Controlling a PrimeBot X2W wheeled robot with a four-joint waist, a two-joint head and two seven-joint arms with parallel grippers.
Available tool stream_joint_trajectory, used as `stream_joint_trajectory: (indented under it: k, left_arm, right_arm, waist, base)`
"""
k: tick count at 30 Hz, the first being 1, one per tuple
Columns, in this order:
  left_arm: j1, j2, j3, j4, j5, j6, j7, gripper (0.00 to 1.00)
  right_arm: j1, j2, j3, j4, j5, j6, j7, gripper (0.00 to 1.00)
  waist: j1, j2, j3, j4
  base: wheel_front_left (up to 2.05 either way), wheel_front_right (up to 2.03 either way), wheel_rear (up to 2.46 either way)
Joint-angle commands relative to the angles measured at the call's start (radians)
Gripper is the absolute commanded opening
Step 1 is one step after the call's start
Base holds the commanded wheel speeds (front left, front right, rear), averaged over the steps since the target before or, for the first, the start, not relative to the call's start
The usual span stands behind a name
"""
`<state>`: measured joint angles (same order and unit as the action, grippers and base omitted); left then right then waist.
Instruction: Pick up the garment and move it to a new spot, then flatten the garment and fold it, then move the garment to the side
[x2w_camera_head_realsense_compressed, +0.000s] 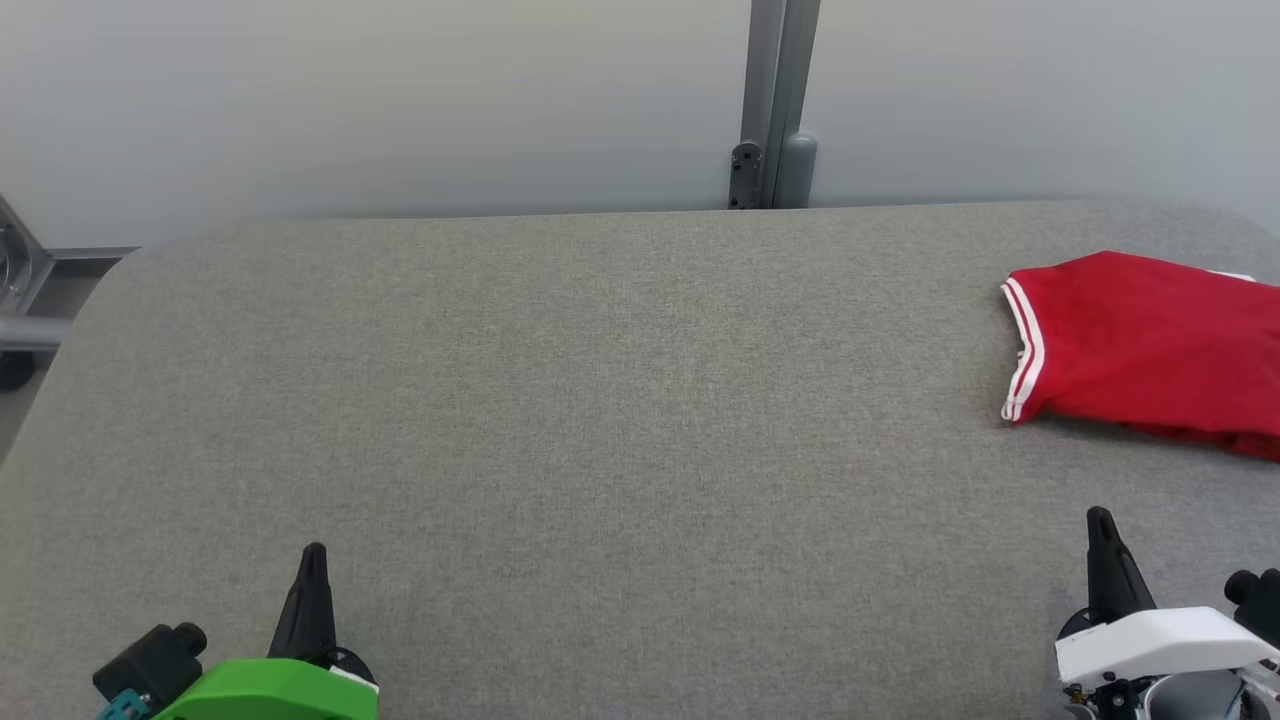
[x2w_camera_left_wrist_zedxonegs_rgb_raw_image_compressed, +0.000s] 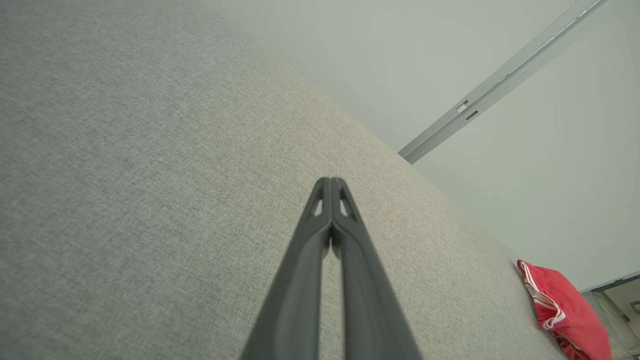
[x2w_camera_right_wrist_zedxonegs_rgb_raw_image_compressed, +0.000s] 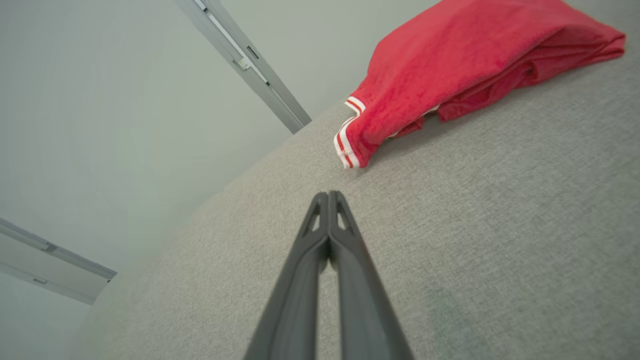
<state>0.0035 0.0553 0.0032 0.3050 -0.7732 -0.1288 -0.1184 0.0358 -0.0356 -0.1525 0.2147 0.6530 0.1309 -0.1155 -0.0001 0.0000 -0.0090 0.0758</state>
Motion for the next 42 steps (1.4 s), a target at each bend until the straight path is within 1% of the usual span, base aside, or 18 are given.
stream_joint_trajectory:
  k: [1,21,42]
  left_arm:
    - [-0.029,0.002,0.009,-0.016,-0.039,-0.001,0.008,0.00]
    - [-0.057,0.000,0.040,-0.031,-0.277,-0.001,0.075,0.00]
    - [-0.080,-0.001,0.066,-0.042,-0.476,-0.002,0.132,0.00]
  right_arm:
    - [-0.025,-0.009,0.001,-0.009,0.039,0.000,0.009,0.00]
    - [-0.063,-0.012,0.012,0.002,0.311,0.000,0.074,0.00]
    - [-0.095,-0.014,0.022,0.012,0.543,0.000,0.131,0.00]
  waist:
    - [0.0001,0.0000,0.000,-0.001]
    - [0.0001,0.0000,0.003,-0.018]
    - [0.0001,0.0000,0.006,-0.034]
  base:
    - [0.00,0.00,0.00]
    - [0.00,0.00,0.00]
    - [0.00,0.00,0.00]
